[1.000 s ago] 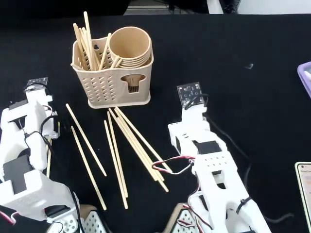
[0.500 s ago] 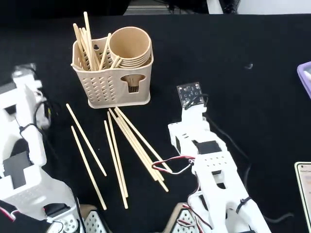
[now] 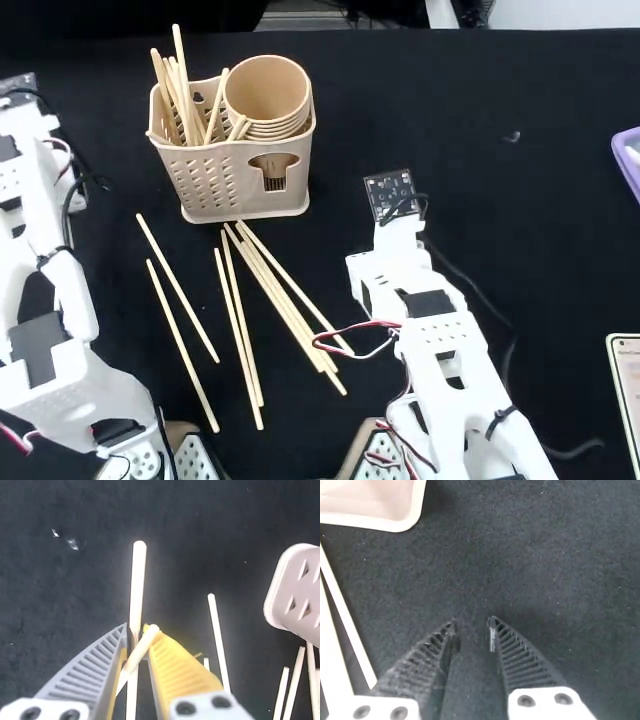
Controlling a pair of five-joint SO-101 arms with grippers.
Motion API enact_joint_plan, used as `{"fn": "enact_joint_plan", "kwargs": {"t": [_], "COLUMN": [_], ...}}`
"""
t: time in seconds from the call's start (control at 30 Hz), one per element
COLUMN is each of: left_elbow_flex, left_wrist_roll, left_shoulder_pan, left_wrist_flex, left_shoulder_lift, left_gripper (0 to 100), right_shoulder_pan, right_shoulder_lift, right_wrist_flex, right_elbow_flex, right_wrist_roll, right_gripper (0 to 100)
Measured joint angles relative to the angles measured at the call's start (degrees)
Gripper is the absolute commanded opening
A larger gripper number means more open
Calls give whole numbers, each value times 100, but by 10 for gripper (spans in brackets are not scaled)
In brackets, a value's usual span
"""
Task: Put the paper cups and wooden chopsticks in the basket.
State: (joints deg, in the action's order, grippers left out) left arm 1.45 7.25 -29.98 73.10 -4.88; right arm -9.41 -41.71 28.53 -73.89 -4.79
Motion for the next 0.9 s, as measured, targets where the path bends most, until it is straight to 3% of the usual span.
{"fn": "enact_joint_plan", "kwargs": {"t": [0.17,0.47,0.6,0.73,0.9], "left_elbow_flex": [-695,-2637,-2778,-2778,-2778], "left_wrist_roll": [492,1767,2084,2180,2189], "left_shoulder_pan": [-53,-818,-1081,-1292,-1345], "left_wrist_flex": [-105,-1371,-1477,-1486,-1495], "left_shoulder_lift": [0,0,0,0,0], "left_gripper": [30,30,45,134,122], "right_shoulder_pan": [0,0,0,0,0], "right_shoulder_lift": [0,0,0,0,0], "right_wrist_flex": [0,0,0,0,0], "right_elbow_flex": [0,0,0,0,0], "right_wrist_roll": [0,0,0,0,0], "right_gripper": [96,96,96,96,96]}}
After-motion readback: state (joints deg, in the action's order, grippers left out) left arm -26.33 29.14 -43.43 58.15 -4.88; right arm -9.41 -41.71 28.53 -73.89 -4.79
